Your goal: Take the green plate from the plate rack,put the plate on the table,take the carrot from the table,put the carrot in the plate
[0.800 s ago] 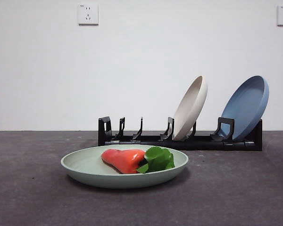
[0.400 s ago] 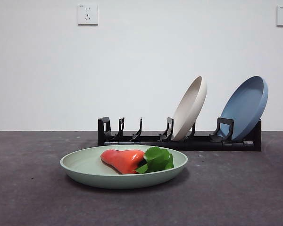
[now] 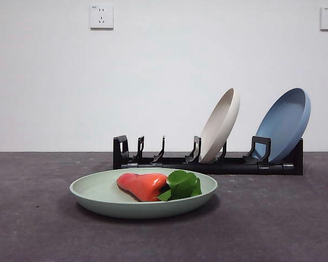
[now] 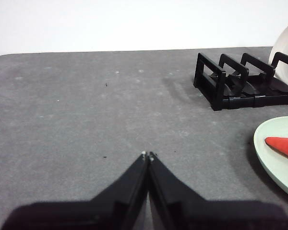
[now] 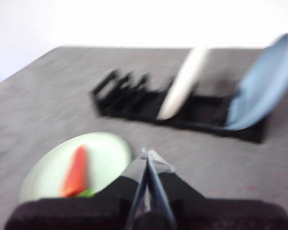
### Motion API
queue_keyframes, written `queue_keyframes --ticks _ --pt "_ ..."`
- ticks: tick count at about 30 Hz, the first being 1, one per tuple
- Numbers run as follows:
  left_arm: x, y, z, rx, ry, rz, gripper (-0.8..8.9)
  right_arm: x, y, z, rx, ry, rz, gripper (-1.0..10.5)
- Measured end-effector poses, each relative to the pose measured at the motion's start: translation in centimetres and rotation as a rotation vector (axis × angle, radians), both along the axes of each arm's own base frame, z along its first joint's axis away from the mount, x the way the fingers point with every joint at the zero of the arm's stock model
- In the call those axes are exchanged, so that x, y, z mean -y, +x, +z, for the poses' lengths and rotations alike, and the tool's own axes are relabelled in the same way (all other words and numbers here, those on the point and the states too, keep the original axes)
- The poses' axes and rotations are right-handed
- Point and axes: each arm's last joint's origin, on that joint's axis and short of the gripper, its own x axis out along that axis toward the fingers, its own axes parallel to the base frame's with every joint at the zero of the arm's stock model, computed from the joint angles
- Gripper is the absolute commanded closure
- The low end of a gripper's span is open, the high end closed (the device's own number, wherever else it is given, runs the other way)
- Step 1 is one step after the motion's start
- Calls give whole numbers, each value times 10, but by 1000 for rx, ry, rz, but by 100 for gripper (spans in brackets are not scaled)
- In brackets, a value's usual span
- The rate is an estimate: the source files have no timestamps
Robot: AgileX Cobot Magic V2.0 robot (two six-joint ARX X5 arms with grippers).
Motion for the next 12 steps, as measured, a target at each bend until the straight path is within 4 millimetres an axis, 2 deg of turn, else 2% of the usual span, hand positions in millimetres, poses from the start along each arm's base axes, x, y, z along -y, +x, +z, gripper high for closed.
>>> queue_keyframes --ticks 7,12 --pt "0 0 0 -1 0 0 817 7 3 -71 174 16 -83 946" --pt "0 0 0 -1 0 0 817 7 4 -104 197 20 -83 946"
